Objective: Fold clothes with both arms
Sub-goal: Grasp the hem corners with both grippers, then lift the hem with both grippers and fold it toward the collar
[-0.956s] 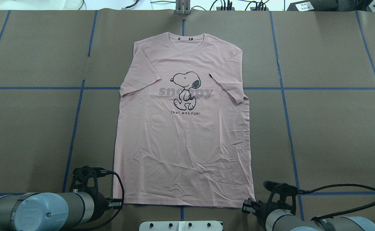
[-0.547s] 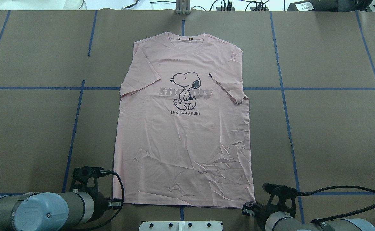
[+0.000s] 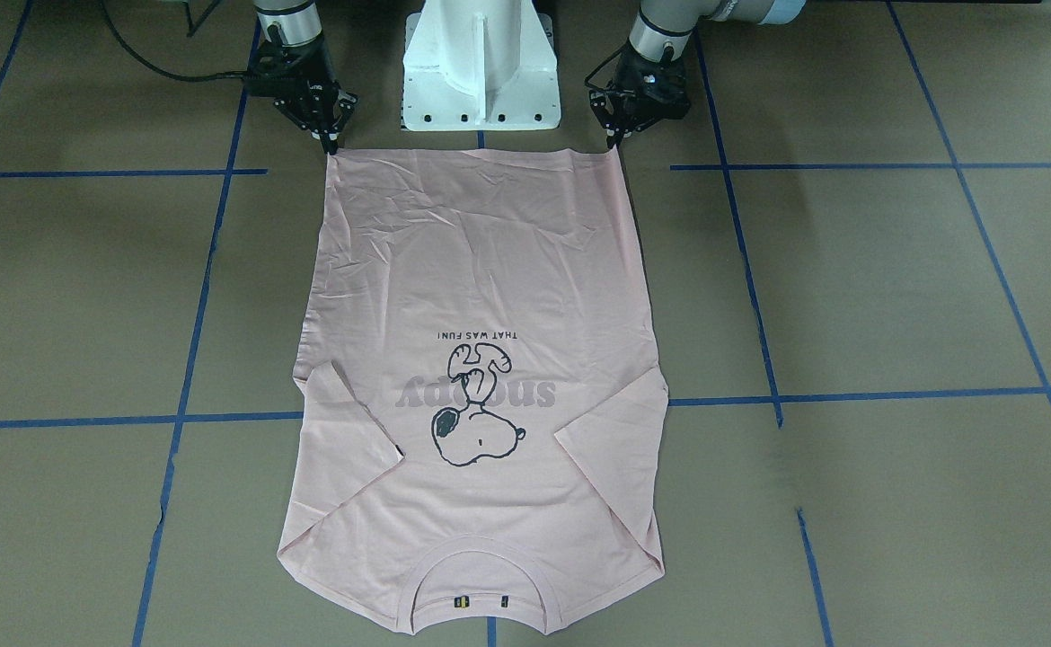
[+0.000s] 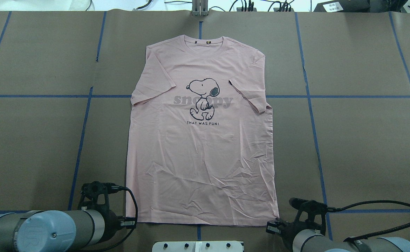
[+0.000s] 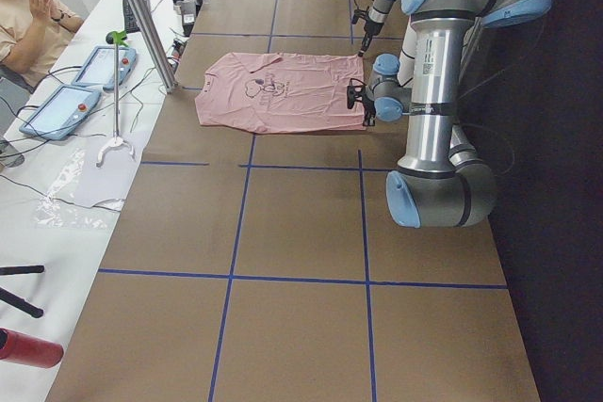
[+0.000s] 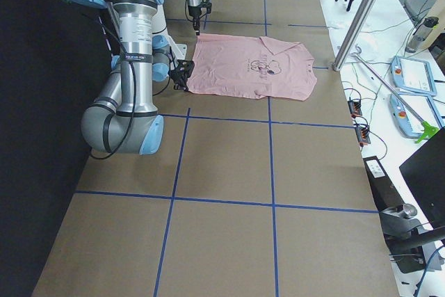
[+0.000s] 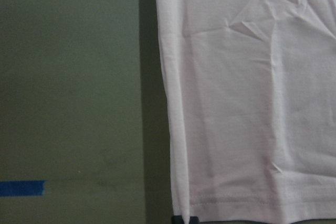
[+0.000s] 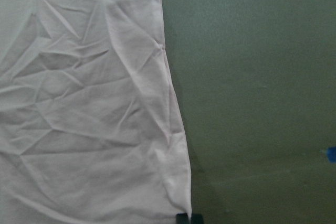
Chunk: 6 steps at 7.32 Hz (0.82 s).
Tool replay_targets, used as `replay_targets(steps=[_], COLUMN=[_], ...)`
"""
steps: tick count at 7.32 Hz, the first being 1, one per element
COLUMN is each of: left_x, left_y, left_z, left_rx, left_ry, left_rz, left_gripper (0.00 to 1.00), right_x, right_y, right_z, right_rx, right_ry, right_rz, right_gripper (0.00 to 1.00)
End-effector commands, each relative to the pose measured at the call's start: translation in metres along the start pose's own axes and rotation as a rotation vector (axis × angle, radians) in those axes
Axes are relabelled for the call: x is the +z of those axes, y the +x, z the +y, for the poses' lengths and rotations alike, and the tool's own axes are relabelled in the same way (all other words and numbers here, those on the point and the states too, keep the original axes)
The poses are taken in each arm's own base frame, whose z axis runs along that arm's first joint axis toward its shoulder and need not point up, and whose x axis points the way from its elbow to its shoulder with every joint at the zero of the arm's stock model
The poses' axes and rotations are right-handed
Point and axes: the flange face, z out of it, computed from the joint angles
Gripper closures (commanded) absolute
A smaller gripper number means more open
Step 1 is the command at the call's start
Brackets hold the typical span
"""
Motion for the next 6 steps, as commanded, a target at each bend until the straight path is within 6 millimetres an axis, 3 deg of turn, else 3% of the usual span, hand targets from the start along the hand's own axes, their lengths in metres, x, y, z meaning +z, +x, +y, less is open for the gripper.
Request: replay_targets(steps=[1,2,3,4,5,6], left_x=[-0.055,-0.101,-0.164,-0.229,-0.273,-0.262], left_y=[0.023,0.032,0.038,0.039,0.044,0.055], left_z=[-0.006,-0.008,-0.004,-0.018,-0.044,-0.055], left_rx=[0.039,0.066,0.067,0.033,0.001,0.078], left_ry=[-0.050,-0.085,-0.120,-0.138,-0.126,-0.120], left_rz=[0.063,0.059,0.069,0.078,0.097,0.085], left_gripper=[1.00,1.00,1.00,1.00,1.00,1.00], right_x=[-0.071,-0.115,-0.169,-0.223,-0.231,-0.230], right_y=[0.003,0.004,0.001,0.005,0.008,0.009], right_z=[-0.023,-0.034,-0.047,-0.060,-0.068,-0.086], right_rx=[0.001,-0.002,0.005,0.012,0.033,0.022], right_ry=[-0.038,-0.074,-0.116,-0.194,-0.224,-0.185], right_rz=[-0.008,0.010,-0.006,-0.002,0.022,0.020], right_gripper=[1.00,1.00,1.00,1.00,1.00,1.00])
